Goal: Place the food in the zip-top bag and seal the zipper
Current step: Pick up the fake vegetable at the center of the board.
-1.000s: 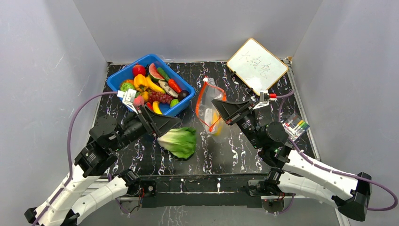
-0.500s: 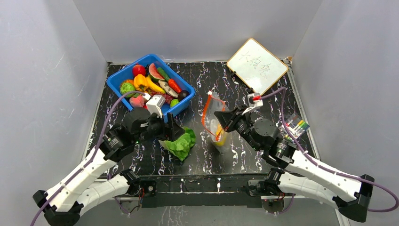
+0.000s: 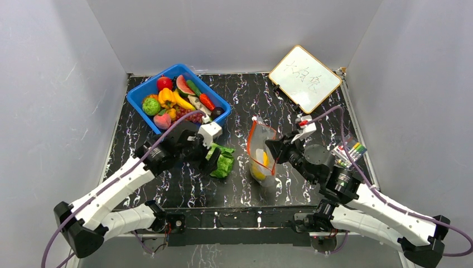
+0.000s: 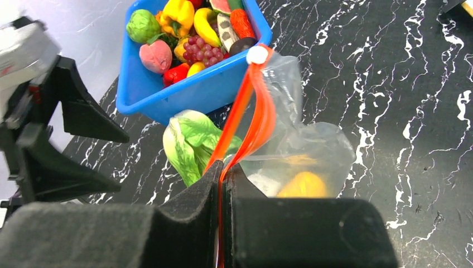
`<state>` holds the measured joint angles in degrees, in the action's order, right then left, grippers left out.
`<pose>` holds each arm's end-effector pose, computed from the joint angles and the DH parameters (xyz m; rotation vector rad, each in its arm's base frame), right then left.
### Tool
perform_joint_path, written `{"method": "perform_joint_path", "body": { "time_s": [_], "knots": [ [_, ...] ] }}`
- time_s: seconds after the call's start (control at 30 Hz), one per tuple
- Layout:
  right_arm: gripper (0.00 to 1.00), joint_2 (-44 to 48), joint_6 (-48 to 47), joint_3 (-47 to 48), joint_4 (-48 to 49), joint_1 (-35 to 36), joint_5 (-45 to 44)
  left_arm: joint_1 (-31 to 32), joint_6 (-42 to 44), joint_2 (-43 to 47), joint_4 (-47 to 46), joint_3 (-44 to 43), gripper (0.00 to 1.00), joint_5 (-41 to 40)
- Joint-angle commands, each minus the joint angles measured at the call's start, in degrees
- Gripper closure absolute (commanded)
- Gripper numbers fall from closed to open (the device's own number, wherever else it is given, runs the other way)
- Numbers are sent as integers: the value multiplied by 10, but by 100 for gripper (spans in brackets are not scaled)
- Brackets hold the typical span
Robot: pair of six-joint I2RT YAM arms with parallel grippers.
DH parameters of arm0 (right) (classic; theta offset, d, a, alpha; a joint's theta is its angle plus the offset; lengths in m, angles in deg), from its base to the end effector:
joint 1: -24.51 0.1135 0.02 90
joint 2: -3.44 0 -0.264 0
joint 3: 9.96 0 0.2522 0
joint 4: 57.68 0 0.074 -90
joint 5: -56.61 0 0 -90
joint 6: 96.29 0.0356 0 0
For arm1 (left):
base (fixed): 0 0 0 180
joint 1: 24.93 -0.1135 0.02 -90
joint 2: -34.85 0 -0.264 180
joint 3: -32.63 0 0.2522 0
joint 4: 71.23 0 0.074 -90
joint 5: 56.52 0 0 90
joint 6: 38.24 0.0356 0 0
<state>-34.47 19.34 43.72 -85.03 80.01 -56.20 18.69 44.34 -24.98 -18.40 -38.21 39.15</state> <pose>0.1015 0.1233 0.3228 -0.1759 1.7979 0.6726 0.1543 -0.1519 0.3169 0.7840 2.2303 -0.5609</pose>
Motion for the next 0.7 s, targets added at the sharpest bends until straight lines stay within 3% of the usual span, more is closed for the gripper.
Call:
{"method": "perform_joint_path", "body": {
  "time_s": [0.0, 0.07, 0.2, 0.43, 0.53, 0.67],
  "knots": [
    [99, 21, -2, 2, 8, 4, -9, 2, 342, 38, -1, -3, 24, 144],
    [99, 21, 1, 6, 2, 3, -12, 2, 508, 29, 24, 5, 23, 195],
    [99, 17, 6, 10, -2, 4, -5, 2, 640, -16, 24, 22, 21, 189],
    [100, 14, 45, 7, -39, 3, -32, 2, 720, -108, -50, 38, 20, 184],
    [96, 10, 73, 21, -97, 4, -77, 2, 735, -132, -108, 59, 20, 172],
    [84, -24, 109, 71, -208, 3, -126, 2, 759, -172, -126, 76, 27, 167]
  ]
}}
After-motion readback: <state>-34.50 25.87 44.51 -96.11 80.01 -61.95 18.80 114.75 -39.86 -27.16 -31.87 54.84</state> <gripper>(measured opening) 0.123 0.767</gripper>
